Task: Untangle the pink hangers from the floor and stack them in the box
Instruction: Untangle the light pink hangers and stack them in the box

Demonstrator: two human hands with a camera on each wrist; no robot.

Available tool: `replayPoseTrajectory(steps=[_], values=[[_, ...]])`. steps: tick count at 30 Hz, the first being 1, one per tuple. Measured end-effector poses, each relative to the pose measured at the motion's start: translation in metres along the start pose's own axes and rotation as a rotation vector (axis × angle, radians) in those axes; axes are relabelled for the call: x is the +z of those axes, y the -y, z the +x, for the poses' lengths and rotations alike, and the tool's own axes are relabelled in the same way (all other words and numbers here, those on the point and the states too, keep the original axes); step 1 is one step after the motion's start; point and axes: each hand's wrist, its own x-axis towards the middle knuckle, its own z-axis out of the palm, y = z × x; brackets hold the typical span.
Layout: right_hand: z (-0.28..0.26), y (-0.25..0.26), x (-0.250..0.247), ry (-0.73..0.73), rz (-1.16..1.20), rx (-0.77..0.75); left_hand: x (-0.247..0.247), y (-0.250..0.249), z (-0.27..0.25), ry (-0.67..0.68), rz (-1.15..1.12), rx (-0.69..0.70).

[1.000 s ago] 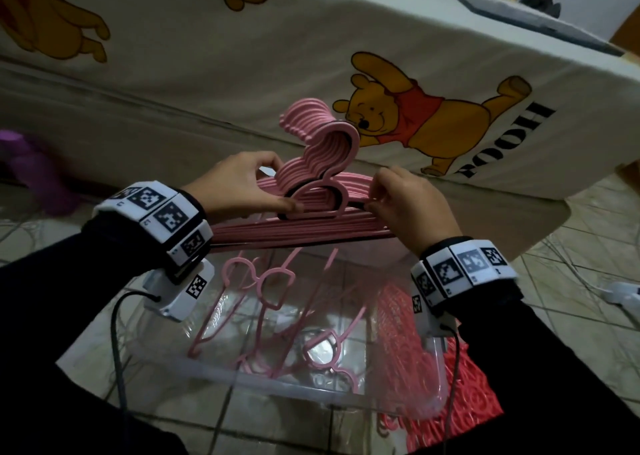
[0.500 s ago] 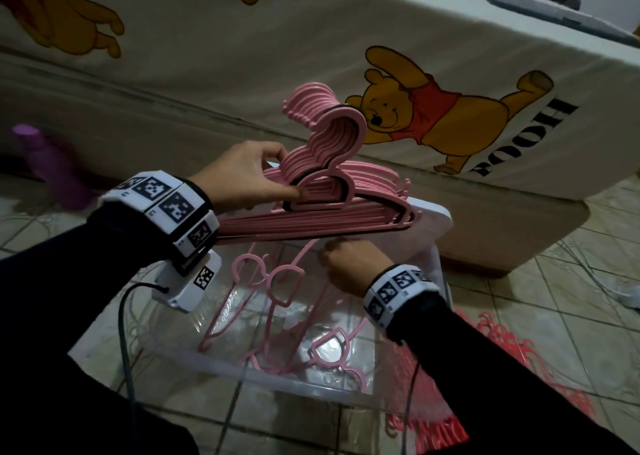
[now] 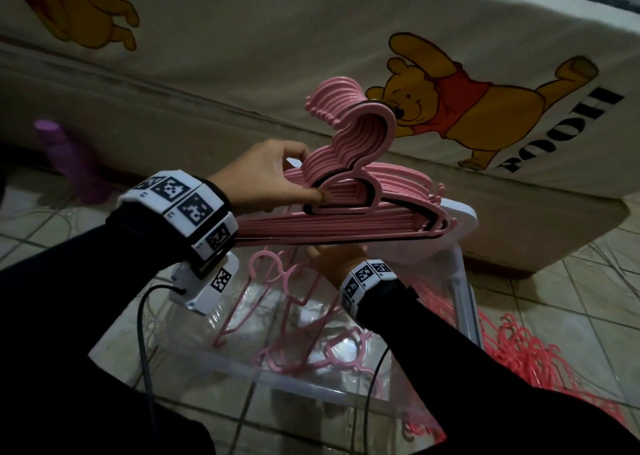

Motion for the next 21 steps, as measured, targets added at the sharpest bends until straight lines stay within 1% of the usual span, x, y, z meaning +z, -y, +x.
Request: replayPoseTrajectory(steps=[1,3,4,7,11,13,17,21], values=[[0.002,-0.002,0.003,0.080,-0.029,0.007,0.000,0.000,0.000,-0.001,0.004,0.006],[-0.002,-0.006,0.006,0.136,-0.117,-0.001,-0.001,0.000,0.000,-0.008,0.007,0.013],[-0.005,-0.008,0.006,0.158,-0.178,-0.031,-0.001,0.000,-0.001,-0.015,0.010,0.017],[-0.015,-0.014,-0.001,0.230,-0.261,-0.067,-0.001,-0.003,-0.002,-0.046,0.002,0.047],[-0.035,-0.018,-0.013,0.245,-0.277,-0.038,0.000,-0.005,-0.001,-0.128,-0.007,0.091],[-0.048,-0.019,-0.021,0.198,-0.258,-0.058,0.000,-0.004,0.001,-0.163,0.003,0.104],[-0.073,-0.025,-0.049,0.030,-0.203,-0.137,-0.004,-0.002,0.001,-0.164,0.006,0.108],[-0.096,-0.038,-0.080,-0.118,-0.031,-0.097,-0.005,0.001,0.000,-0.182,0.027,0.098]])
